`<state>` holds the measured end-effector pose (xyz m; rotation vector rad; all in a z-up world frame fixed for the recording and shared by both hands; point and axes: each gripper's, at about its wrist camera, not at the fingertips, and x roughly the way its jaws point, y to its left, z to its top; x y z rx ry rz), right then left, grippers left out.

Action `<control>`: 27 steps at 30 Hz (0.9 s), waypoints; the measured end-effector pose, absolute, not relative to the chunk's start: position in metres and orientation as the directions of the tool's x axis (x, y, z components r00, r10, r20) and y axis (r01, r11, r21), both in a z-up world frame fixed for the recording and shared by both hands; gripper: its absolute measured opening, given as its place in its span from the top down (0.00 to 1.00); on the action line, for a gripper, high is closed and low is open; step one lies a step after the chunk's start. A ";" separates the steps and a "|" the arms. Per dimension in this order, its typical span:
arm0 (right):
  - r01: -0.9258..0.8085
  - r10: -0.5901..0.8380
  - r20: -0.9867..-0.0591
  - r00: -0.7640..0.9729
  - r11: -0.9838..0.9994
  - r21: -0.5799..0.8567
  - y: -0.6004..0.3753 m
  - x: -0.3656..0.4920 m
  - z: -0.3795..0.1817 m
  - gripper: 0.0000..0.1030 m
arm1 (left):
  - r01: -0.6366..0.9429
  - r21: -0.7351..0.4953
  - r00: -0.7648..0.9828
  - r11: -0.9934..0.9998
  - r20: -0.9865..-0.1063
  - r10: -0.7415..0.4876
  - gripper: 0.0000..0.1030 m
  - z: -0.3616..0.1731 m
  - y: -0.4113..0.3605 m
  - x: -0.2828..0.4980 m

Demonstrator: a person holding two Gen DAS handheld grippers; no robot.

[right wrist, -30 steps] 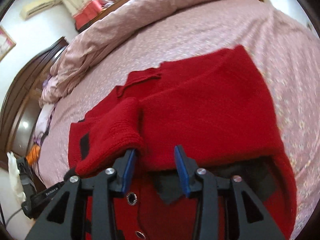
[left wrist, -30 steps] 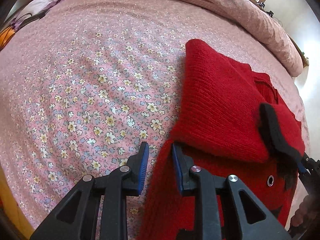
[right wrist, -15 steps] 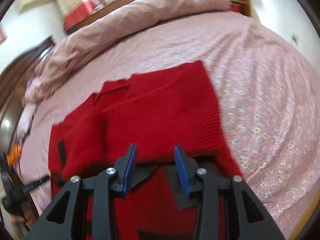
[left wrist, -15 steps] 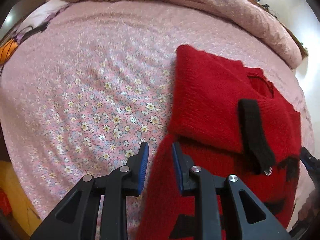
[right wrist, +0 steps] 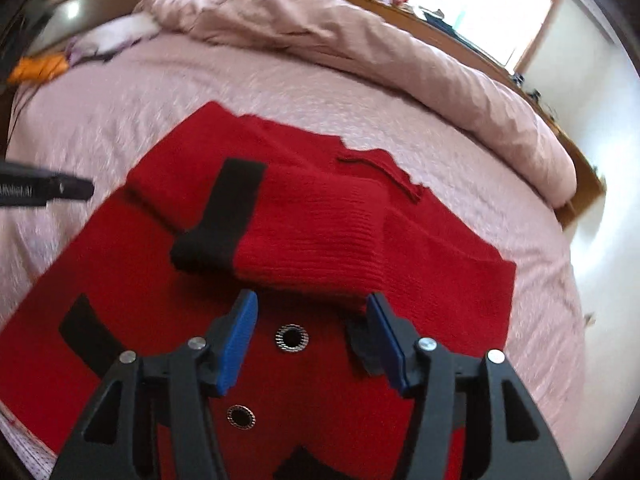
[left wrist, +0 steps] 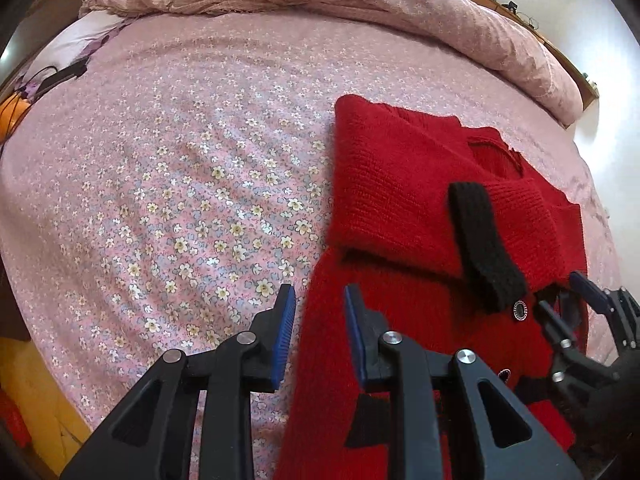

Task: Fold small clothes
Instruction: 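Move the right gripper to the black cuff of the folded sleeve, then grasp the black cuff with the right gripper and lift it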

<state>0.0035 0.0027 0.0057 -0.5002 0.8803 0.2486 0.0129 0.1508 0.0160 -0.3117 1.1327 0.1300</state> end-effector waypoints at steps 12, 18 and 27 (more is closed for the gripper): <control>-0.511 0.000 -0.777 0.629 0.754 -0.413 0.046 0.009 -0.013 0.42 | -0.274 -0.190 0.416 0.943 -0.907 -0.061 0.82 0.013 0.155 0.011; -0.510 0.032 -0.801 0.597 0.786 -0.349 0.048 0.018 -0.015 0.44 | -0.267 -0.189 0.413 0.945 -0.908 -0.065 0.82 0.011 0.154 0.011; -0.506 0.098 -0.832 0.546 0.830 -0.234 0.040 0.023 -0.012 0.74 | -0.264 -0.187 0.411 0.946 -0.909 -0.065 0.82 0.010 0.152 0.011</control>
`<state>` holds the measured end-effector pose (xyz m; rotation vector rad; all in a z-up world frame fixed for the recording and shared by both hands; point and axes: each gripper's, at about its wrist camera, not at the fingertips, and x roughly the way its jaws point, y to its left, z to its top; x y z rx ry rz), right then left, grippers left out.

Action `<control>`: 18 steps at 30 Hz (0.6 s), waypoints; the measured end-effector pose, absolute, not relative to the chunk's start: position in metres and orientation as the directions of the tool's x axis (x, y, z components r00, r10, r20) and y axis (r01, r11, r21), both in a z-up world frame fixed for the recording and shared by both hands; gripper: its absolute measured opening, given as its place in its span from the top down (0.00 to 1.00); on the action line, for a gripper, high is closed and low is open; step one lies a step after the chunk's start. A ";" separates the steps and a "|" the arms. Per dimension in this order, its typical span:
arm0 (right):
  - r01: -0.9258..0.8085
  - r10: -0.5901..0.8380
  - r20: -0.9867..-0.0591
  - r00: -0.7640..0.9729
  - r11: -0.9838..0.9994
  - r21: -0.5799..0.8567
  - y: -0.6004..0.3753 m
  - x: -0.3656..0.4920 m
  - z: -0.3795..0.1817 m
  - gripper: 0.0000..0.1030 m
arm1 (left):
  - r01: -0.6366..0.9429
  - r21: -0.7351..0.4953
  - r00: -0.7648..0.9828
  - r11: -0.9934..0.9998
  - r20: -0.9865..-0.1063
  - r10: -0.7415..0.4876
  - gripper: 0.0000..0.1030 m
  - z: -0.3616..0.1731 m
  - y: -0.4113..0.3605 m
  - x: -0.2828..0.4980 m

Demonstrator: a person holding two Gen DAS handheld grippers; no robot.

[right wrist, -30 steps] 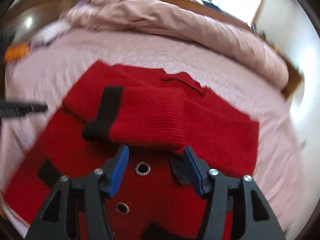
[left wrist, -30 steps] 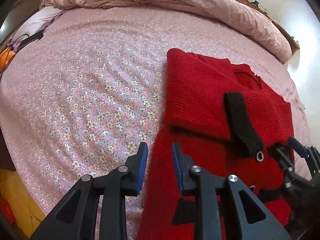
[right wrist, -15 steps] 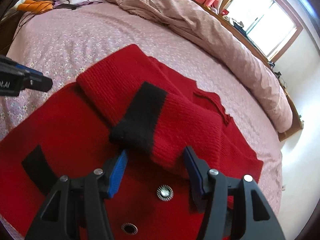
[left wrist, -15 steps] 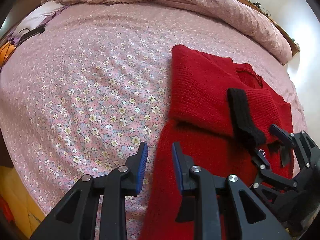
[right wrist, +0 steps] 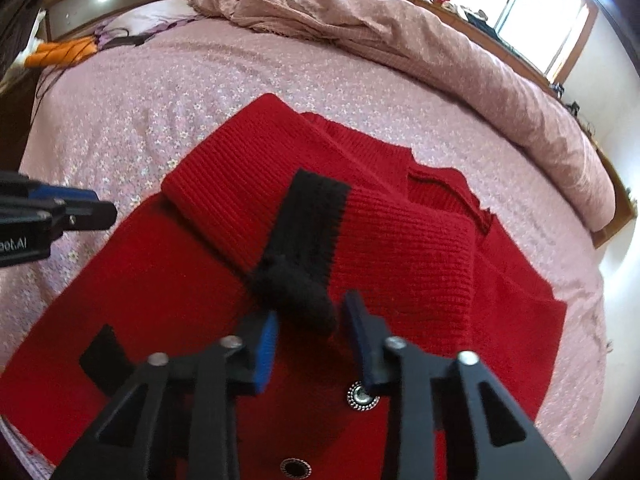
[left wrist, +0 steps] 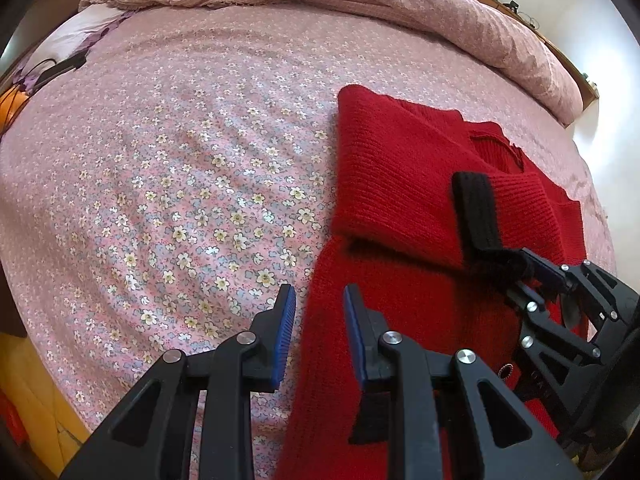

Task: Fold small clothes
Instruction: 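Grasp the black cuff with the right gripper and lift it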

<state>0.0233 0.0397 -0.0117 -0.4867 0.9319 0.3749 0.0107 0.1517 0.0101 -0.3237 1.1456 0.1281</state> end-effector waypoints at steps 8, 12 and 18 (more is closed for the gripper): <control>-0.423 0.206 -0.820 0.535 0.905 -0.049 0.006 0.033 0.010 0.89 | -0.236 -0.164 0.424 0.958 -0.904 -0.050 0.82 0.020 0.145 0.015; -0.337 0.253 -0.780 0.572 0.940 0.057 -0.032 0.038 0.033 0.90 | -0.207 -0.151 0.444 0.967 -0.895 -0.045 0.82 0.031 0.137 0.024; -0.193 0.206 -0.738 0.643 0.976 0.105 -0.092 0.039 0.049 0.90 | -0.147 -0.141 0.467 0.979 -0.882 -0.057 0.82 0.040 0.117 0.042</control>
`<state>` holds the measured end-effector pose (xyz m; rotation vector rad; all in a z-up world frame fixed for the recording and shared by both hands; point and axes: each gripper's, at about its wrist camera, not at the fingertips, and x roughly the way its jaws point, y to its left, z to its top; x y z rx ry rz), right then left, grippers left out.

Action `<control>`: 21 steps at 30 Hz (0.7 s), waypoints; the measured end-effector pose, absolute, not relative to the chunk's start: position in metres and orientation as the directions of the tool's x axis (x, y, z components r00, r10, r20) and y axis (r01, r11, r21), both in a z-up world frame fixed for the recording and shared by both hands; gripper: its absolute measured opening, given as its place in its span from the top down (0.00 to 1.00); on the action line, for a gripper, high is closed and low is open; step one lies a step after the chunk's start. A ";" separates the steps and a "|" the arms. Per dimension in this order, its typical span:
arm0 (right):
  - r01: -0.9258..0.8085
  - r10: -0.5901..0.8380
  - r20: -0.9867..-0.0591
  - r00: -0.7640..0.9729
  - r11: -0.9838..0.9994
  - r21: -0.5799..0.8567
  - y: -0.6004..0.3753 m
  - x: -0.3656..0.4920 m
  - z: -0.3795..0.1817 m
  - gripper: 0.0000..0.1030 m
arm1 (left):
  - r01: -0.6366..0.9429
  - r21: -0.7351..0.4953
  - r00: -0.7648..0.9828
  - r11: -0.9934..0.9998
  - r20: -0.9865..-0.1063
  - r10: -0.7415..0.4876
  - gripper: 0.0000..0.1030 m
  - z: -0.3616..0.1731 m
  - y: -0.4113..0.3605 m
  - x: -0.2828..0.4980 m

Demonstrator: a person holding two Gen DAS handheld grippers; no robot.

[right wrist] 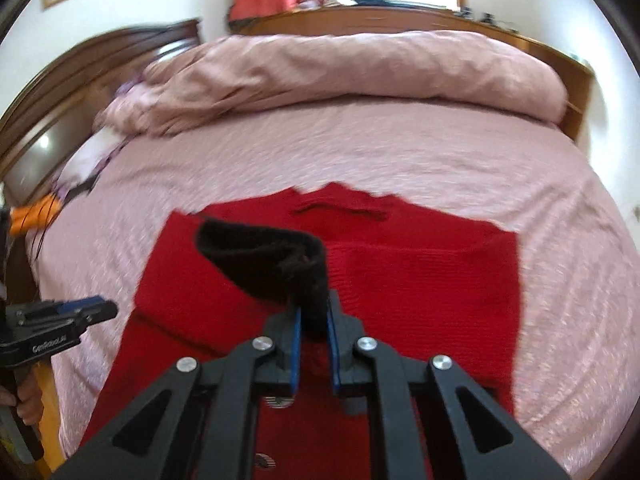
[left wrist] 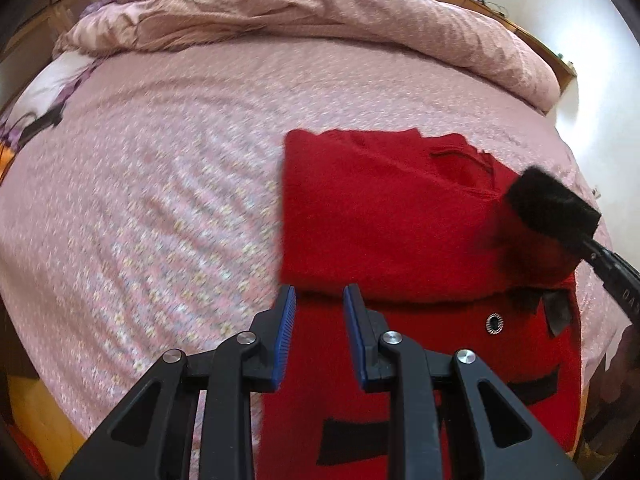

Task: Fold small clothes
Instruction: 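Grasp the black cuff with the right gripper and lift it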

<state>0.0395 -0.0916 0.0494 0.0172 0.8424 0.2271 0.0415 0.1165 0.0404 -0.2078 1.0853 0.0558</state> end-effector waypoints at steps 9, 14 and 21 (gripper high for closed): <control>0.034 0.074 -0.784 0.616 0.992 0.120 -0.169 0.046 0.014 0.87 | -0.066 -0.111 0.447 0.992 -0.892 -0.070 0.82 0.027 0.080 0.075; 0.094 0.109 -0.825 0.554 0.977 0.193 -0.201 0.047 -0.015 0.81 | -0.064 -0.096 0.404 0.993 -0.912 -0.062 0.82 0.008 0.070 0.092; 0.056 0.185 -0.836 0.517 0.967 0.248 -0.220 0.040 -0.013 0.71 | -0.072 -0.085 0.379 0.994 -0.924 -0.051 0.81 -0.010 0.069 0.099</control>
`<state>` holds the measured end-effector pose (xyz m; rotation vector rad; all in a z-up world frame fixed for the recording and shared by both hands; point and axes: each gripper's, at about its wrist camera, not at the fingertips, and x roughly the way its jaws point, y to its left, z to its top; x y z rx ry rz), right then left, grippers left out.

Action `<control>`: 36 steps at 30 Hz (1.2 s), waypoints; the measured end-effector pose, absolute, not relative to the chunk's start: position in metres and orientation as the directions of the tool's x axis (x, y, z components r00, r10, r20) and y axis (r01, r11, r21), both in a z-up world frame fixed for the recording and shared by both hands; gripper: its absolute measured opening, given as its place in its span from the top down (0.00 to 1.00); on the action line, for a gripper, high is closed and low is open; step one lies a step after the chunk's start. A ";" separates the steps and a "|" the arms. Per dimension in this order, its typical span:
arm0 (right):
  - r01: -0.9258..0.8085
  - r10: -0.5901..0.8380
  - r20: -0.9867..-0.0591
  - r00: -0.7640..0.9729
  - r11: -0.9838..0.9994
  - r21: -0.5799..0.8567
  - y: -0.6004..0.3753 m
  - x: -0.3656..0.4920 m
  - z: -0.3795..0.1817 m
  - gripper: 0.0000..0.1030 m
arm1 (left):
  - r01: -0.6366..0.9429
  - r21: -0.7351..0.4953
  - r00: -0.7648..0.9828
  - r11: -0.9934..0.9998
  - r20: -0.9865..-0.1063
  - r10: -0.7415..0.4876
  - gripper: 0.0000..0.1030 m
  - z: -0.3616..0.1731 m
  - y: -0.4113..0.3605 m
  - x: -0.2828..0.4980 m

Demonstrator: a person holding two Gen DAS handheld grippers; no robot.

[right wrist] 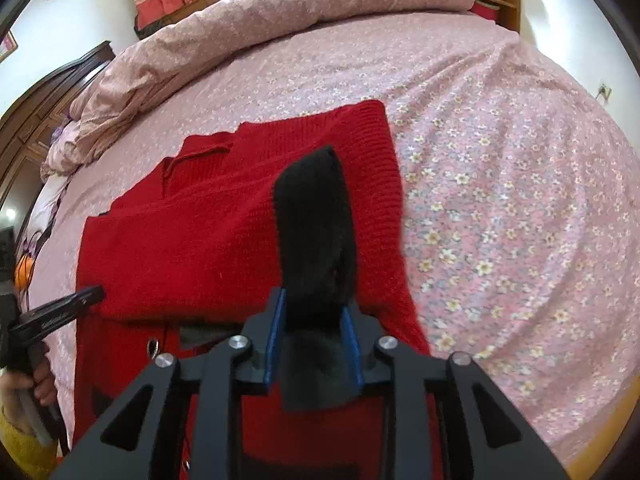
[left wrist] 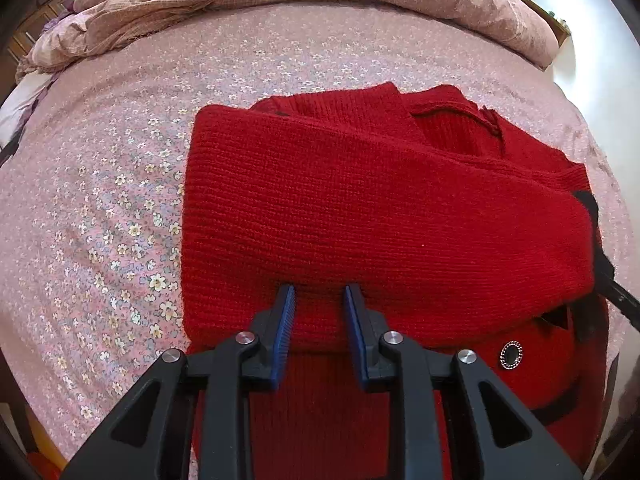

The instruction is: Fold small clothes

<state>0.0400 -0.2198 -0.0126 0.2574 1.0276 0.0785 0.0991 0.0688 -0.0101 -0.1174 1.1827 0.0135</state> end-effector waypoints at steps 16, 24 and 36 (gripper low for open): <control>-0.006 0.238 -0.803 0.546 0.960 0.281 -0.223 0.090 0.007 0.54 | -0.092 -0.119 0.348 0.989 -0.934 -0.080 0.78 -0.014 0.074 0.105; -0.005 0.209 -0.826 0.523 0.970 0.242 -0.214 0.101 -0.021 0.53 | -0.096 -0.113 0.341 0.989 -0.937 -0.074 0.77 -0.016 0.072 0.107; -0.006 0.274 -0.750 0.602 0.941 0.339 -0.228 0.088 0.008 0.90 | -0.073 -0.093 0.379 0.993 -0.924 -0.059 0.71 0.011 0.071 0.110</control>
